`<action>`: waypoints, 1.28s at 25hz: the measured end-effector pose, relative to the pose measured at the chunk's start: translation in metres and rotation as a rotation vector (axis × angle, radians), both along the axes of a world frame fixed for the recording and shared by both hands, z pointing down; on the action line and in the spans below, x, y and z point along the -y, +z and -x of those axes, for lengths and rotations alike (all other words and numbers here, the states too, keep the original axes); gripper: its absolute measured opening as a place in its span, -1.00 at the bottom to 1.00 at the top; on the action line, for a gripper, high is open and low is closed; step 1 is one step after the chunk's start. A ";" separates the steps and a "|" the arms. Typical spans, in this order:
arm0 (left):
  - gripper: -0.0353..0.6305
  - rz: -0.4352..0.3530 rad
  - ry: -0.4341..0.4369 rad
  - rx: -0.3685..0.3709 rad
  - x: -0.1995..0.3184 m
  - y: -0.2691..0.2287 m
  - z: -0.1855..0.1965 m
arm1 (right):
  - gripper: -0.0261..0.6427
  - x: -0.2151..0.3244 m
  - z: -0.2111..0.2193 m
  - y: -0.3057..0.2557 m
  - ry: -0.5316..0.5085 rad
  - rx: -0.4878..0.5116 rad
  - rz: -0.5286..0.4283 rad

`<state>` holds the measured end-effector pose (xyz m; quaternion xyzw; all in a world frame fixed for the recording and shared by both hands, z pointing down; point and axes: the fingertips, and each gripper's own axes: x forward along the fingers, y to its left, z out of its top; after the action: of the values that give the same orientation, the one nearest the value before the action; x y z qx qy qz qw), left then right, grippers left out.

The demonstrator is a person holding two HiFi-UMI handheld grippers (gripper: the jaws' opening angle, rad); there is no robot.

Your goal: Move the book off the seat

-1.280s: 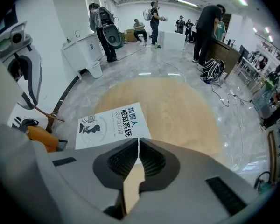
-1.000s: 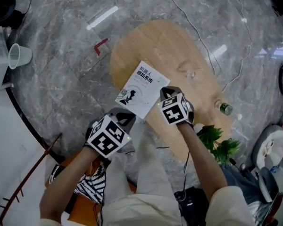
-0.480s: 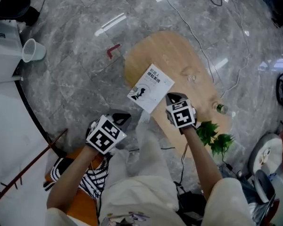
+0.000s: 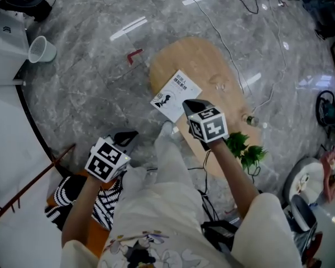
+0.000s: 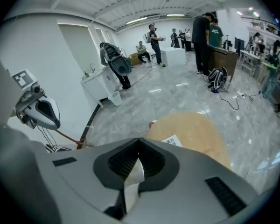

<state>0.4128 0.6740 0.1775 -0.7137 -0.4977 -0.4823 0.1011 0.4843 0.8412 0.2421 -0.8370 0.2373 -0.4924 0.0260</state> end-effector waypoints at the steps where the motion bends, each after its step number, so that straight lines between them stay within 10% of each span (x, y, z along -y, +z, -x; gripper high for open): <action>1: -0.87 0.004 -0.015 -0.006 0.006 -0.006 0.002 | -0.90 0.010 0.004 -0.005 -0.033 -0.001 0.001; 32: -0.87 0.084 -0.281 -0.162 0.142 -0.126 0.131 | -0.90 0.277 0.170 -0.188 -0.457 -0.197 -0.289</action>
<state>0.2816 0.5317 0.0510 -0.8166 -0.4027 -0.4112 0.0426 0.3138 0.5643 0.0537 -0.7934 0.4887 -0.3627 0.0102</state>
